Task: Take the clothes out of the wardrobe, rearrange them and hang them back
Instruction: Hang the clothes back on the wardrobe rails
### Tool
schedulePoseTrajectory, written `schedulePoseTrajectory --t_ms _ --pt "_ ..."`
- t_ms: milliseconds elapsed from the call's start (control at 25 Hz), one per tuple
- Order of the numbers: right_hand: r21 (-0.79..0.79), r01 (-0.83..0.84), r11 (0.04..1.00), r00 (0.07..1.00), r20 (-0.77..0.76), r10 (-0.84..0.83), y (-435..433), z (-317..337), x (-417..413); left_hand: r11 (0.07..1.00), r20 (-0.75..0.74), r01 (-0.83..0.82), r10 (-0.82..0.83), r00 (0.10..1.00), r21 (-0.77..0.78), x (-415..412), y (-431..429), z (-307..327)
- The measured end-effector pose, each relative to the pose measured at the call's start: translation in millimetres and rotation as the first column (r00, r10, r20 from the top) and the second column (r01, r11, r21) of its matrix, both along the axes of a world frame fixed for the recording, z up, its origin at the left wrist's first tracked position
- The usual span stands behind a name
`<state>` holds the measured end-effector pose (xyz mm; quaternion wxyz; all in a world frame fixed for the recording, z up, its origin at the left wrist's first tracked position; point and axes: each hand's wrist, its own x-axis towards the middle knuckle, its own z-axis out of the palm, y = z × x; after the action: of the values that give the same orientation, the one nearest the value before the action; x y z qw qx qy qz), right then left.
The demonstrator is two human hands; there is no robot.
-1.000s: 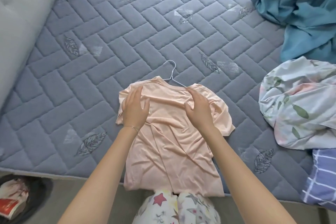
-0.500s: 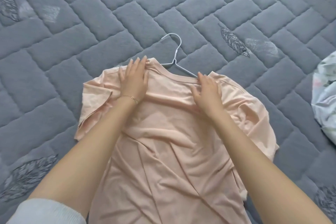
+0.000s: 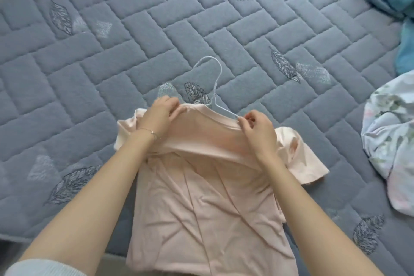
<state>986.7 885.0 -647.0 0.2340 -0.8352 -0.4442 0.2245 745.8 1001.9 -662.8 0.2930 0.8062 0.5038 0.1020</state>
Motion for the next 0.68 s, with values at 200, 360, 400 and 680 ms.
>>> schedulePoseTrajectory --t_ms 200,360,400,680 --pt "0.016 -0.109 0.994 0.994 -0.023 0.11 -18 126 -41 0.992 0.013 -0.116 0.116 0.993 0.043 -53 -47 130" --pt "0.067 -0.252 0.966 0.967 -0.01 0.253 -40 235 -79 0.949 0.091 -0.307 0.3 0.949 0.068 -102 -102 238" --pt "0.077 -0.282 0.956 0.958 -0.019 0.285 -45 258 -89 0.927 0.106 -0.368 0.36 0.927 0.068 -113 -118 261" --pt "0.13 -0.594 0.794 0.79 -0.088 0.606 -99 374 -176 0.696 0.13 -0.682 0.672 0.729 0.223 -194 -266 390"
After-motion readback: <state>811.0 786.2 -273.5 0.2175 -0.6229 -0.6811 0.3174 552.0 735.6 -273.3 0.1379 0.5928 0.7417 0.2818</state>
